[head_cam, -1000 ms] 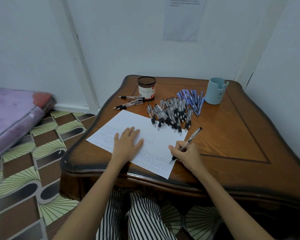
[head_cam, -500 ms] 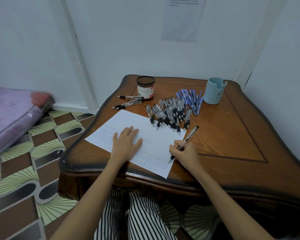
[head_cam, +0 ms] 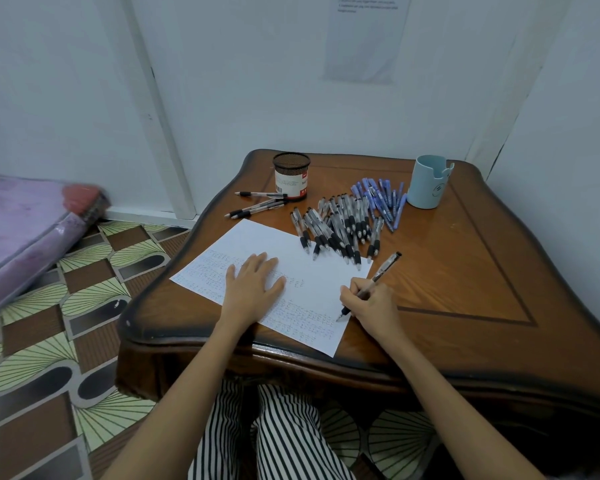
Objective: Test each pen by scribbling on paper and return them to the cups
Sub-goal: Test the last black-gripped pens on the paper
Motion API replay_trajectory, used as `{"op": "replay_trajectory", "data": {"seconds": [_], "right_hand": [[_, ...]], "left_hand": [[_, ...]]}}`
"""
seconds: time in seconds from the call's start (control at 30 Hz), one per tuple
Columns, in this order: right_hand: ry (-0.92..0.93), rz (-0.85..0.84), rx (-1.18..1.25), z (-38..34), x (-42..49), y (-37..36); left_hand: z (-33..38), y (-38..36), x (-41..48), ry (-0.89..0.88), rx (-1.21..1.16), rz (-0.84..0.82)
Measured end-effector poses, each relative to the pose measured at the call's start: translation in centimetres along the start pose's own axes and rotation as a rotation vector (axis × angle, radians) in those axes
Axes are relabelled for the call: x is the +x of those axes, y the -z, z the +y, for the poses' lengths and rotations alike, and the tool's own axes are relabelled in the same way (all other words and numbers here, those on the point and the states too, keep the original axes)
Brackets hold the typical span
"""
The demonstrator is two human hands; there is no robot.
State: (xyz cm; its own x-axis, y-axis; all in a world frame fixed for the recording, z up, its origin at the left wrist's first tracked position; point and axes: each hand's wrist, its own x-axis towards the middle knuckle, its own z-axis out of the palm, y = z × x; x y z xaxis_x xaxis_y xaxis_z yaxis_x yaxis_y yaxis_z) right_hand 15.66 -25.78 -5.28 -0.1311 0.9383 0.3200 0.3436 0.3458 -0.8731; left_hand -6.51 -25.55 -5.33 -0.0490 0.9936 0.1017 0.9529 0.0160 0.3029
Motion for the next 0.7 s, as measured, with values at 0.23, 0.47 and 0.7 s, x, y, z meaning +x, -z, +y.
{"op": "replay_trajectory", "data": {"seconds": [0.23,0.47,0.7], "right_hand": [[0.018,0.002,-0.001,-0.14,-0.12,0.08],[0.006,0.031,-0.009,-0.33,-0.13,0.04],[0.012,-0.009,0.028,-0.41,-0.18,0.11]], "left_hand": [[-0.02,0.03,-0.08,-0.005,-0.011,0.009],[0.01,0.03,-0.09,-0.004,-0.016,0.006],[-0.02,-0.01,-0.04,-0.001,-0.006,-0.004]]}}
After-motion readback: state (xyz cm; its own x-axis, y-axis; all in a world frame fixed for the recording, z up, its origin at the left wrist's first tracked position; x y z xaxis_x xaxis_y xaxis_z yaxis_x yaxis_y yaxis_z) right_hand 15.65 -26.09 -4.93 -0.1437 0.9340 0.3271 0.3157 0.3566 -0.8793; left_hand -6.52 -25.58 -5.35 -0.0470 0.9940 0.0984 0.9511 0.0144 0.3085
